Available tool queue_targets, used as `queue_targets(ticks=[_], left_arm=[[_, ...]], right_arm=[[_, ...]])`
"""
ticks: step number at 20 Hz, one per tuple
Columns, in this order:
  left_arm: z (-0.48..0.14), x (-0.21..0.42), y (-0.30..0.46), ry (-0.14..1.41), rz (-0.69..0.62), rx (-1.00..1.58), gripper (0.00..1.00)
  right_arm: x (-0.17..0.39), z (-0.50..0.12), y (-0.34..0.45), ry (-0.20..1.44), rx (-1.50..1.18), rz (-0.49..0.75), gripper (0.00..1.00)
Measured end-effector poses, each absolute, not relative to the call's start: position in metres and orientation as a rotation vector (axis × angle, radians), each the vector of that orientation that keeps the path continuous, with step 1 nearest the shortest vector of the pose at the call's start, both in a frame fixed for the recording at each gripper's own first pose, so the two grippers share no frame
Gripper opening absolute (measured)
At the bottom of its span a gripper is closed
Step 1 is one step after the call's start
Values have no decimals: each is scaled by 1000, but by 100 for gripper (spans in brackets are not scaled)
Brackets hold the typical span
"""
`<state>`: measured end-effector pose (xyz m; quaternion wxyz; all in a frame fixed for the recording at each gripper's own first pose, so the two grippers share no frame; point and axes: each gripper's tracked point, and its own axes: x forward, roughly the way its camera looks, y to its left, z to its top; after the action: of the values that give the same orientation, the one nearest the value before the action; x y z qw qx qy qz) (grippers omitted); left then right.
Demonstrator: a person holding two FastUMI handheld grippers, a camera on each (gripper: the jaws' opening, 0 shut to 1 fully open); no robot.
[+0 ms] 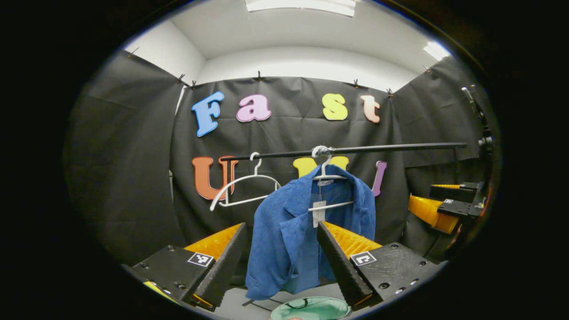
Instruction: Grasp the clothes on the hanger with both hands and then place them into the laundry hamper below.
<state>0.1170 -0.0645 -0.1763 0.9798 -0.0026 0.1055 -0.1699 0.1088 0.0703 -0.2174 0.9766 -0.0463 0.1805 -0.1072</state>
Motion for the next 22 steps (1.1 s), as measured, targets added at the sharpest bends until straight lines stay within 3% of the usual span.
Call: queue_targets(ticks=[7, 9, 13, 15, 17, 18, 20, 22], left_arm=[[-219, 141, -87, 286, -285, -14, 100], [-230, 149, -98, 301, -282, -17, 92], [-257, 165, -122, 350, -290, -32, 100], [-267, 174, -131, 368, -289, -43, 96], [-279, 188, -134, 385, -269, -39, 100], [-285, 195, -136, 395, -260, -39, 92], [-298, 204, -141, 416, -245, -35, 100], [-316, 219, -143, 441, -221, -33, 100]], right_arm=[[157, -285, 63, 478, -60, -153, 99], [170, -304, 61, 514, -52, -143, 98], [190, -333, 52, 560, -38, -147, 100], [196, -344, 48, 579, -27, -153, 98], [214, -357, 42, 596, -18, -163, 97], [220, -362, 41, 600, -15, -162, 97], [233, -373, 37, 615, -12, -169, 96], [245, -386, 35, 637, -8, -180, 95]])
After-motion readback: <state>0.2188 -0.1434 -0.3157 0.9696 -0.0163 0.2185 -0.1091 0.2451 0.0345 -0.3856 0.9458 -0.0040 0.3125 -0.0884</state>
